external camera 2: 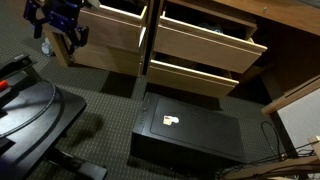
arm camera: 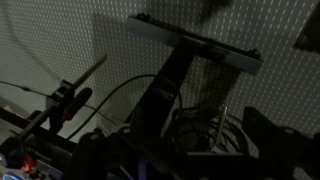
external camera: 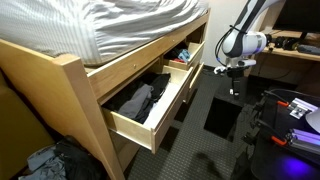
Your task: Close the top drawer on the left
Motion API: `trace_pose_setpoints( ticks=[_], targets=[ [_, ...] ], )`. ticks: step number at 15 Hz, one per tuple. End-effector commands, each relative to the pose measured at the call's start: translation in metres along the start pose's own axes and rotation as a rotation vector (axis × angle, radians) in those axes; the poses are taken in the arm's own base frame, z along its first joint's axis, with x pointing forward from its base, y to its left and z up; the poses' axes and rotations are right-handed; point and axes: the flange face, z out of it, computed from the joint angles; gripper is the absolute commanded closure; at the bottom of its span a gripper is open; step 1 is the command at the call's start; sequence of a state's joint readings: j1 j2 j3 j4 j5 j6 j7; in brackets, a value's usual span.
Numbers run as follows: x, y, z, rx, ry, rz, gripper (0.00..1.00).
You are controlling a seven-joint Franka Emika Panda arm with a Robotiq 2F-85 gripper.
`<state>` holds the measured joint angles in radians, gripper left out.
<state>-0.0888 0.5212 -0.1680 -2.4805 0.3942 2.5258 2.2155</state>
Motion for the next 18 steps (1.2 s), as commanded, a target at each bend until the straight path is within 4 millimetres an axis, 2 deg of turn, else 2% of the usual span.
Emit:
trace_pose_setpoints(
  ticks=[1, 3, 7, 8, 9, 11, 14, 16, 17, 18],
  targets=[
    [0.018, 0.008, -0.022, -0.040, -0.175, 0.017, 0.00],
    [0.024, 0.008, -0.036, -0.058, -0.270, 0.027, 0.00],
    [0.032, -0.004, -0.067, -0.022, -0.468, 0.102, 0.00],
    [0.036, -0.009, -0.070, -0.026, -0.500, 0.161, 0.00],
    [0.023, -0.008, -0.063, -0.048, -0.443, 0.114, 0.00],
    [0.028, -0.012, -0.070, -0.042, -0.479, 0.152, 0.00],
    [0.030, -0.012, -0.069, -0.043, -0.482, 0.159, 0.00],
    [-0.009, -0.025, -0.071, -0.038, -0.607, 0.264, 0.00],
    [-0.012, -0.025, -0.080, -0.013, -0.657, 0.273, 0.00],
    [-0.023, -0.028, -0.086, 0.002, -0.711, 0.282, 0.00]
  ],
)
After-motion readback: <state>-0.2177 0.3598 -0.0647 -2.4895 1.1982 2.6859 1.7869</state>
